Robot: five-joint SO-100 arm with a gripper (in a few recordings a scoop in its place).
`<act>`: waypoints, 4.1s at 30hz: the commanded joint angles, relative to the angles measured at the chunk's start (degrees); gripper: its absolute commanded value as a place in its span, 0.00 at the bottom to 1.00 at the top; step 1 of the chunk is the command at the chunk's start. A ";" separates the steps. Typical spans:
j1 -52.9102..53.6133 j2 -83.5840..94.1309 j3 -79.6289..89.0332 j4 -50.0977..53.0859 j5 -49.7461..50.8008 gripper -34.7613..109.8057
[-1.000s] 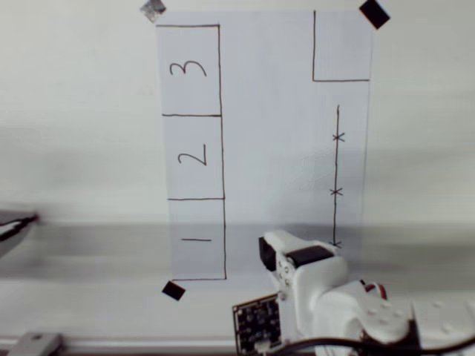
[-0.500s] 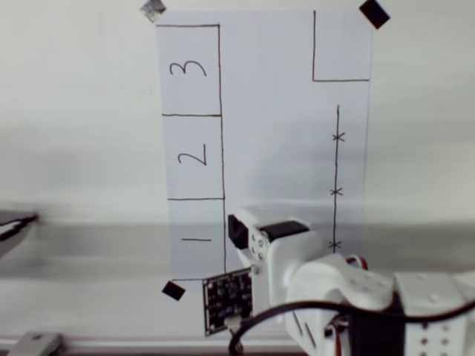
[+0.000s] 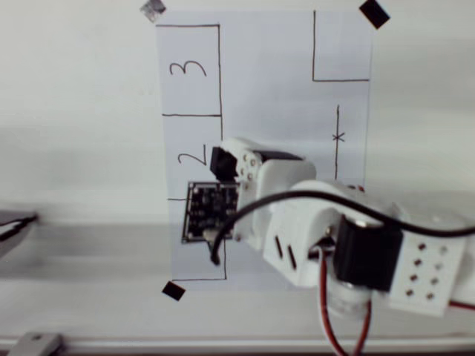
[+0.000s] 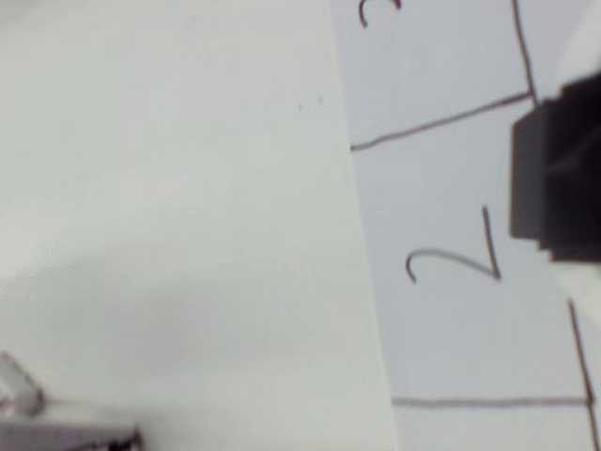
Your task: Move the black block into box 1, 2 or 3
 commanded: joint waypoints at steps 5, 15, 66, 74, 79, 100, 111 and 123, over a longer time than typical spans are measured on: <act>5.89 -2.11 -9.84 0.18 -0.26 0.24; 10.37 -11.07 -22.15 0.09 -0.62 0.24; 11.25 -33.31 -44.74 -2.11 -1.49 0.38; 10.81 -32.87 -44.82 -1.93 -0.09 0.39; 10.28 -29.62 -42.01 -1.67 1.23 0.42; 7.91 -11.87 -24.61 -1.14 4.48 0.43; 5.27 3.52 -9.49 -1.14 5.71 0.26; 0.53 26.10 11.16 -1.41 7.56 0.24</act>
